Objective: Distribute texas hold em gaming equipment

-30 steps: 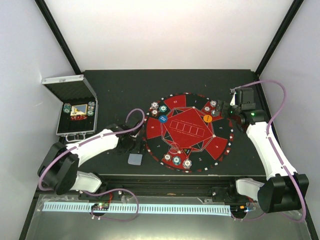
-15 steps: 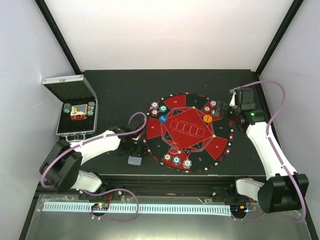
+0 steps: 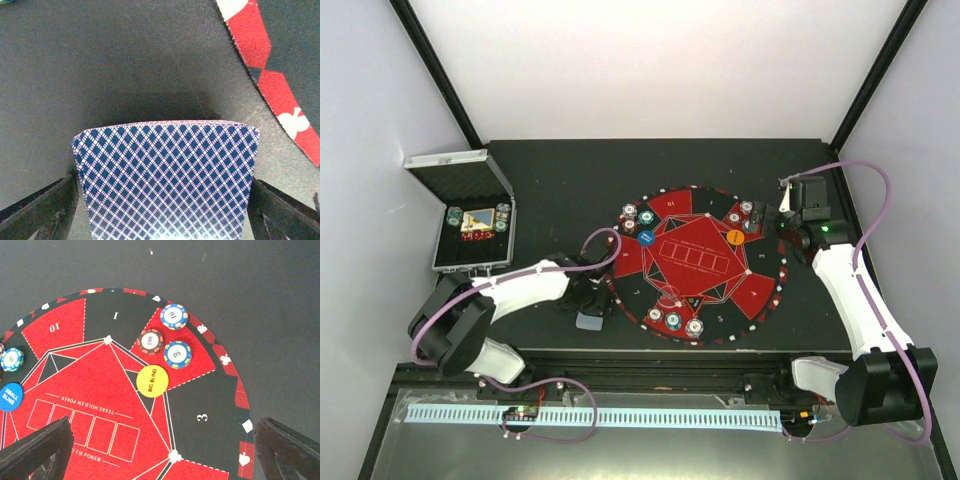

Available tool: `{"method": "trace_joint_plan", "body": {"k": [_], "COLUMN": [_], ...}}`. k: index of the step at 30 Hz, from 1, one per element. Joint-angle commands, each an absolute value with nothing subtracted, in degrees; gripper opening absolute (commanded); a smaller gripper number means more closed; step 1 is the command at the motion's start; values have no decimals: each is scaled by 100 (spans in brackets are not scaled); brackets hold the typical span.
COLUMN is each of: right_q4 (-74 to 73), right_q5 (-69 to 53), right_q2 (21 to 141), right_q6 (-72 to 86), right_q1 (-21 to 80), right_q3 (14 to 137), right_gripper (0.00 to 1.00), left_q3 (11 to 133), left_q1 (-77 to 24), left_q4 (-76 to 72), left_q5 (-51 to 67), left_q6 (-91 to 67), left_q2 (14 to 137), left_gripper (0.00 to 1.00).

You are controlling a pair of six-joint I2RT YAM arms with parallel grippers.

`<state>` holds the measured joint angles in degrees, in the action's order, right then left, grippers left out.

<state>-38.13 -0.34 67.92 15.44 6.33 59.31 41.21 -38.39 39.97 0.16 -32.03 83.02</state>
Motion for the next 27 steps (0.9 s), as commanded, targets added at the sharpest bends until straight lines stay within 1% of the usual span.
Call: {"method": "trace_joint_plan", "body": {"k": [1,3,15,27], "right_q4": [-3755,-3761,-3762,-3794], "right_q5": [-47,-48,-41,-44], "right_q2": [6753,6764,6753,6729], "right_q6": [1505,1504,1515,1516], "right_q1": [605,601,601,605], "right_q3": [5884,5889,5893,5914], "right_gripper": [100,100,100,100], "left_q3": [4206,4231,4280,4252], "left_q1": [-3923,-3964,-4257,-4269], "left_q4": [4052,4088,4312,4484], "left_q5": [-158,-201,-343,-472], "left_q6": [-3233,-3256,-3322,-3453], "left_q2": [8569,8609,8762,8867], "left_gripper": [91,88,85,74]}}
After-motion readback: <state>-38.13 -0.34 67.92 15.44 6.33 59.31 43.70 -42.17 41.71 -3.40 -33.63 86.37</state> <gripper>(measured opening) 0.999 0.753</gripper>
